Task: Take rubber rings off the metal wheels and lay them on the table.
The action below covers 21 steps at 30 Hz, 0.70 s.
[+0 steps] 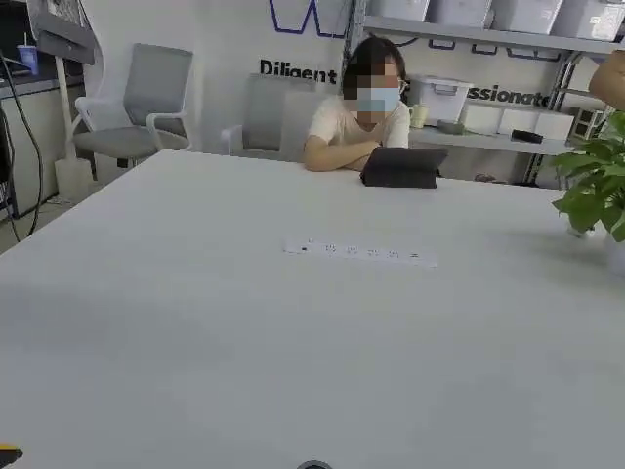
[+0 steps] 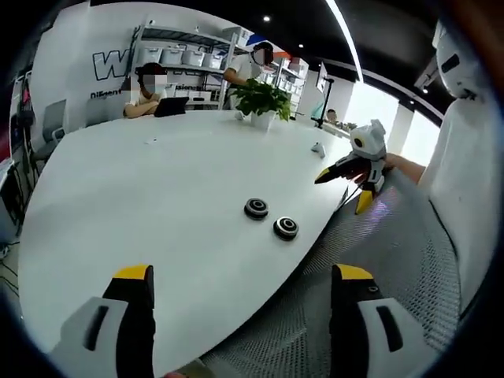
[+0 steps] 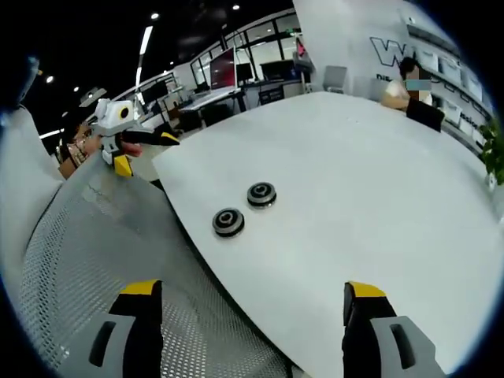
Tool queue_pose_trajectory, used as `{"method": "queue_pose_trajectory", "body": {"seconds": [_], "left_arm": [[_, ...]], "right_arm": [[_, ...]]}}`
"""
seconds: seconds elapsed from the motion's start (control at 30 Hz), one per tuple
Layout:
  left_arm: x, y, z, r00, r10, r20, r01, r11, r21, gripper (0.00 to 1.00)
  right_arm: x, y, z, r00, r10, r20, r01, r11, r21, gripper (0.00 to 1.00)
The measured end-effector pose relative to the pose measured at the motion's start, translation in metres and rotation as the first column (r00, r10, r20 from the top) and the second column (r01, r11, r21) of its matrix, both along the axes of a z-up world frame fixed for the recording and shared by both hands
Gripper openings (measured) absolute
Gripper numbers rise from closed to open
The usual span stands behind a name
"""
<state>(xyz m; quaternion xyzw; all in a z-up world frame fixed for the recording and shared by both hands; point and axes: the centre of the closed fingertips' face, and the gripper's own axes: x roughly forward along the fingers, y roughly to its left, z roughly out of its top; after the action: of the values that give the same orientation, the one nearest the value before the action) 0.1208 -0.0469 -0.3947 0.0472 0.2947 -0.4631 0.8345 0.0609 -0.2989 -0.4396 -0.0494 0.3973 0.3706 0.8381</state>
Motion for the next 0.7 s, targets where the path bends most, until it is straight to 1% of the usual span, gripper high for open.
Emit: {"method": "queue_pose_trajectory", "body": {"seconds": [0.7], "left_arm": [[-0.0009, -0.0009, 0.0007, 1.000, 0.000, -0.002, 0.000, 1.000, -0.010, 0.89]], "right_arm": [[0.0008, 0.0008, 0.0004, 1.000, -0.010, 0.004, 0.010, 1.000, 0.009, 0.94]]}}
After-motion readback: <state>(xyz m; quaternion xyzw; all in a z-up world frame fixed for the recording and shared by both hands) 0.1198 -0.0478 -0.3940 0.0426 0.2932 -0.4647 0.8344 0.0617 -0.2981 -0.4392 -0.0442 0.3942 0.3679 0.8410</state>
